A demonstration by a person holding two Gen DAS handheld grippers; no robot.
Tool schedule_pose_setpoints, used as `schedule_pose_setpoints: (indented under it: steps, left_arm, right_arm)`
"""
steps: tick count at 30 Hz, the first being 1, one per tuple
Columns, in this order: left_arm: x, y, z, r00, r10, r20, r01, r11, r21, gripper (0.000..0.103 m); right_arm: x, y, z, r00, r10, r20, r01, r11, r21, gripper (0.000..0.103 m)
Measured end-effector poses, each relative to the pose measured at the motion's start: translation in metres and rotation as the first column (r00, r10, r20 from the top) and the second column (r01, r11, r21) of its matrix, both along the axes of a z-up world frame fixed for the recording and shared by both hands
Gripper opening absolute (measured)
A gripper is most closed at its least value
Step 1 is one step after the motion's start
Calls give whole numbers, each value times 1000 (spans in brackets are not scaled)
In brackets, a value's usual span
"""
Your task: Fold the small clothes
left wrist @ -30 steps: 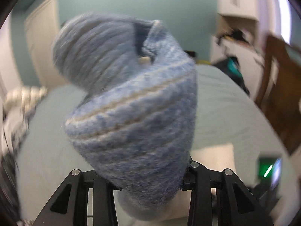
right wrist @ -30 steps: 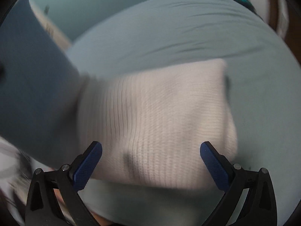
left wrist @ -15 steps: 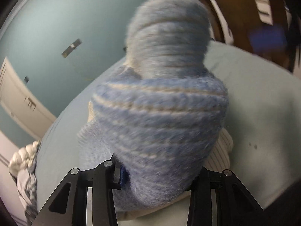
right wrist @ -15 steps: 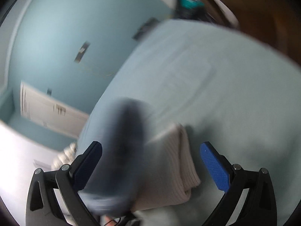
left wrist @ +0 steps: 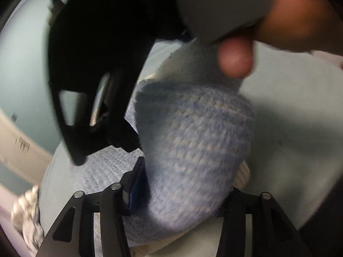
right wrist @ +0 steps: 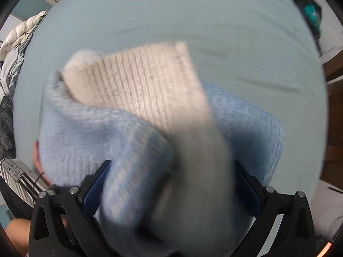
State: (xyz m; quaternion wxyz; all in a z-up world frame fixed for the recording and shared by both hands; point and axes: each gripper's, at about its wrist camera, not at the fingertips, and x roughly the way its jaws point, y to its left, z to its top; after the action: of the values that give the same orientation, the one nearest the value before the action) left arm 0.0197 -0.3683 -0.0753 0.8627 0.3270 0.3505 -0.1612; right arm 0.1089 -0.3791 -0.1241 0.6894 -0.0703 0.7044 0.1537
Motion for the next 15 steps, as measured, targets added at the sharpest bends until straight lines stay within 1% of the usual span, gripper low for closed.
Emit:
schedule_pose_setpoints:
  steps: [1,2,3,4,5,6,7,8,10,11,12,13,14,15]
  left_arm:
    - [-8,1,0,999,-42,14,42,999,17,52]
    - [-18,4,3,996,-91,23,90,996,25,54]
    - [-25,8,7,992,-124,21,124,992,26,55]
    - [-33,13,14,986,-169,8,169,985,18,58]
    - [-39,19,22,979,-204,-12,204,979,5,68]
    - [-46,30,34,967,-249,-45,248,968,-25,75]
    - [-50,39,43,962,-267,-53,265,963,-45,84]
    - [-53,50,53,960,-274,-50,271,961,-64,85]
    - [-46,77,74,969,-240,-53,234,968,-95,88]
    - [-35,92,84,975,-212,-66,203,972,-116,91]
    - [-20,112,94,983,-160,-88,145,977,-156,93]
    - [-8,123,97,987,-121,-102,101,978,-180,98]
    - [10,141,99,991,-57,-124,30,977,-211,100]
    - [24,151,98,989,-7,-148,-27,974,-225,100]
  right_arm:
    - [4,-4,-5,1000,-16,-21,17,1000,21,102]
    - [8,-13,-9,998,-42,-47,46,997,68,102]
    - [9,-18,-10,997,-50,-52,55,994,91,102]
    - [11,-25,-10,997,-58,-57,65,991,120,102]
    - [11,-35,-11,995,-72,-66,81,986,147,102]
    - [12,-45,-12,992,-94,-78,106,979,172,102]
    - [12,-53,-13,990,-112,-84,126,975,184,102]
    - [11,-59,-13,988,-132,-86,146,970,195,102]
    - [1,-72,-11,986,-154,-69,166,964,209,102]
    - [-6,-76,-10,986,-159,-54,167,963,211,102]
    - [-22,-82,-7,986,-163,-39,168,964,207,102]
    - [-35,-82,-5,985,-174,-18,174,963,206,102]
    - [-41,-83,-2,982,-190,-1,186,960,209,102]
    - [-54,-86,2,976,-219,20,209,954,217,102]
